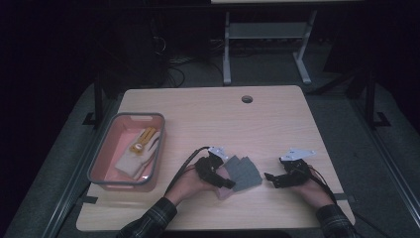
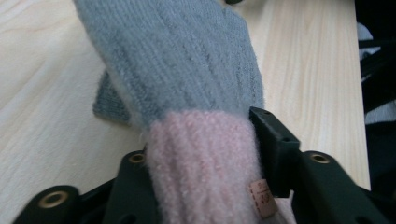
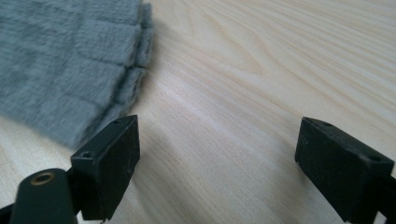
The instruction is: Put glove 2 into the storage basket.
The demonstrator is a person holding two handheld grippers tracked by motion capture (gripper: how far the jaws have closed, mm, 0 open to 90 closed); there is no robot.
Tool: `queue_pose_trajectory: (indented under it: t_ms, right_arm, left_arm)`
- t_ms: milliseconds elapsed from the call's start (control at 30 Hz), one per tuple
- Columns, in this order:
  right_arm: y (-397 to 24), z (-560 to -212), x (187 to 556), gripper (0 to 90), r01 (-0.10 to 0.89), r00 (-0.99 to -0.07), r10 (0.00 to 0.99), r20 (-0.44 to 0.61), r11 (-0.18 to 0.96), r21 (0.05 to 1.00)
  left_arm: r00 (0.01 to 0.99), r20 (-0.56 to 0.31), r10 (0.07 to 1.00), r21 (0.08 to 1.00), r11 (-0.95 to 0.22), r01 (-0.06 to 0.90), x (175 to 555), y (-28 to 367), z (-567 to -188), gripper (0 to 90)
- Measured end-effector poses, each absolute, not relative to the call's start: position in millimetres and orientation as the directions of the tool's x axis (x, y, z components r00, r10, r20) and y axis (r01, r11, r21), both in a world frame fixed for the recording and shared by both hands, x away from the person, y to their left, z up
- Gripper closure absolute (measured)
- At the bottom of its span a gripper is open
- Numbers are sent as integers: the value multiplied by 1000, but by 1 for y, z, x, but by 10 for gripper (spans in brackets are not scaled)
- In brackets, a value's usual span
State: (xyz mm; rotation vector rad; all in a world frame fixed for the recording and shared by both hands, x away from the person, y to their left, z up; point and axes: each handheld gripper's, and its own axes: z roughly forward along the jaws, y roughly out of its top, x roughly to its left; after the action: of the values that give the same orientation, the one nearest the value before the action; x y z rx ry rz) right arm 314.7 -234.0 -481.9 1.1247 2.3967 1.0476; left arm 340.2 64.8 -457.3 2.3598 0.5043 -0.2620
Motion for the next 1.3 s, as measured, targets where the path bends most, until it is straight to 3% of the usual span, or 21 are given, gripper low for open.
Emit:
queue_pose_trajectory:
  t_ms: [267,1300]
  right_arm:
    - [-234,-482,315,136,542,-652,757,41,428,723]
    - [-234,-482,315,136,539,-653,756,38,429,725]
  left_arm:
    - [916,-295,272,602,-692,399,337,64,-448,638]
    - [877,-267,399,671,-577,466,350,117,-387,637]
